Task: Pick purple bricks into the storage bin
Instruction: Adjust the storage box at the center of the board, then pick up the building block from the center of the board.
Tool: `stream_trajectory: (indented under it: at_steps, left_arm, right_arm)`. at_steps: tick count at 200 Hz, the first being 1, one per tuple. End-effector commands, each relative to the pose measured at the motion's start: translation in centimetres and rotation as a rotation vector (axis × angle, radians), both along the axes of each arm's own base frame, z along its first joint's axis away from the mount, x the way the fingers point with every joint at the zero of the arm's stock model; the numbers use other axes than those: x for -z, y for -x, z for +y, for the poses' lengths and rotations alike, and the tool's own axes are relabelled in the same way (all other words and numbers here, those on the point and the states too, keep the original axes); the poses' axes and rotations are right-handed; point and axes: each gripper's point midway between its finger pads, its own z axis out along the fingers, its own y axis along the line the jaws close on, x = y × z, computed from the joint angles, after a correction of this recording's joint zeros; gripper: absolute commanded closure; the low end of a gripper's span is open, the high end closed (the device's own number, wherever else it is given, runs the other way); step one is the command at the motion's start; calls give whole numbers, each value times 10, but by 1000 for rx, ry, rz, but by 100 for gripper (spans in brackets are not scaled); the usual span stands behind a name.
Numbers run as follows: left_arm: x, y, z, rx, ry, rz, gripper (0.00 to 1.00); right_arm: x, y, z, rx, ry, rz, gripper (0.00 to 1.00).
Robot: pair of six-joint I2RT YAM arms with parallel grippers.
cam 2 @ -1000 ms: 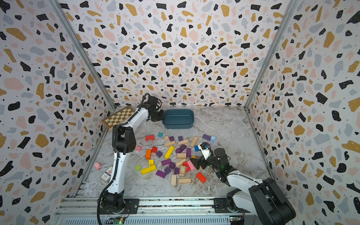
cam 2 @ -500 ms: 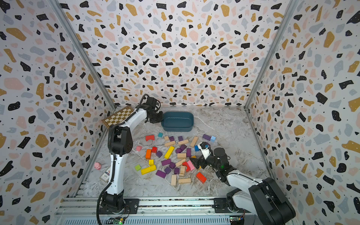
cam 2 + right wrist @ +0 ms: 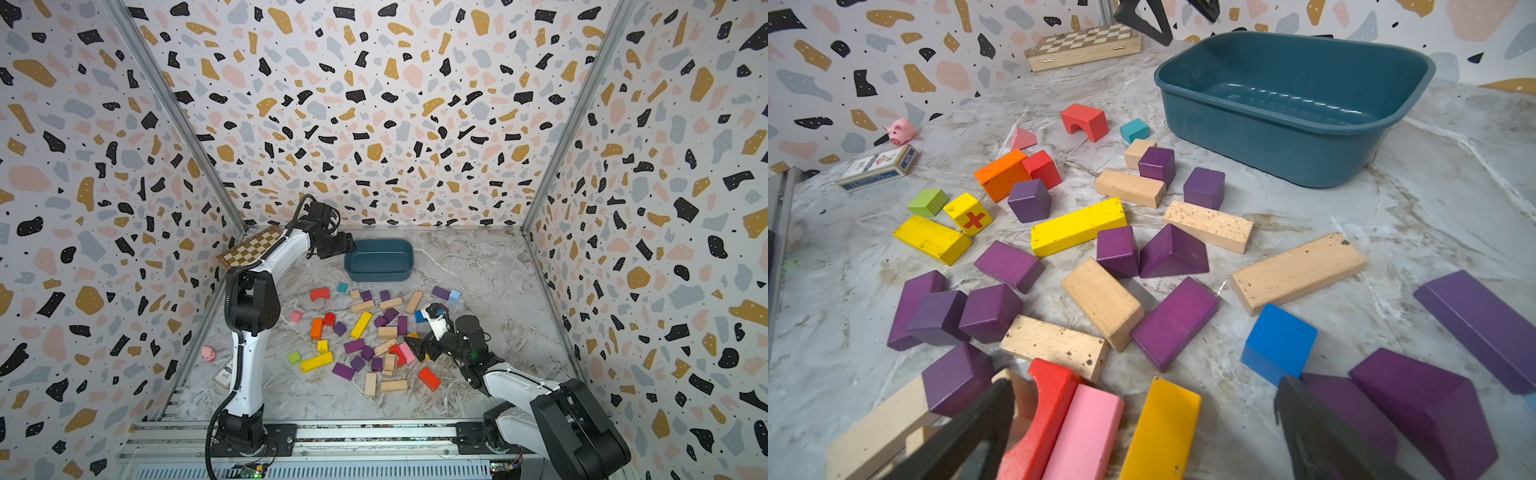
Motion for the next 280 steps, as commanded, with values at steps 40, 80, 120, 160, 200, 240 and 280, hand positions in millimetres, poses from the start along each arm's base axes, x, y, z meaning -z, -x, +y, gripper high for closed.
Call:
stream_trajectory:
  at_steps: [40,80,120,160,200,240,280]
  left_arm:
    - [-139,74,21,95,-11,-466,1]
    - [-111,156,55,76,-79,-535,1]
    - [-66,217,78,45,-97,-542,1]
    - [-35,247,76,49,-19,-559,1]
    - [-12,265,71,64,50,-521,1]
    - [-14,278,60,142,88,-481,1]
    - [-8,279,59,136,92,-493,1]
  right_arm:
    - [-7,-7,5,2,12,-13,0]
    - [-6,-11,5,25,26,-2,0]
    - [-21,-41,-4,165,72,37,0]
    - [-37,-88,-50,438,289,102,0]
    - [-20,-96,-85,545,265,295,1]
    - [3,-100,-87,579,268,427,11]
    - [9,-123,-79,573,279,450,15]
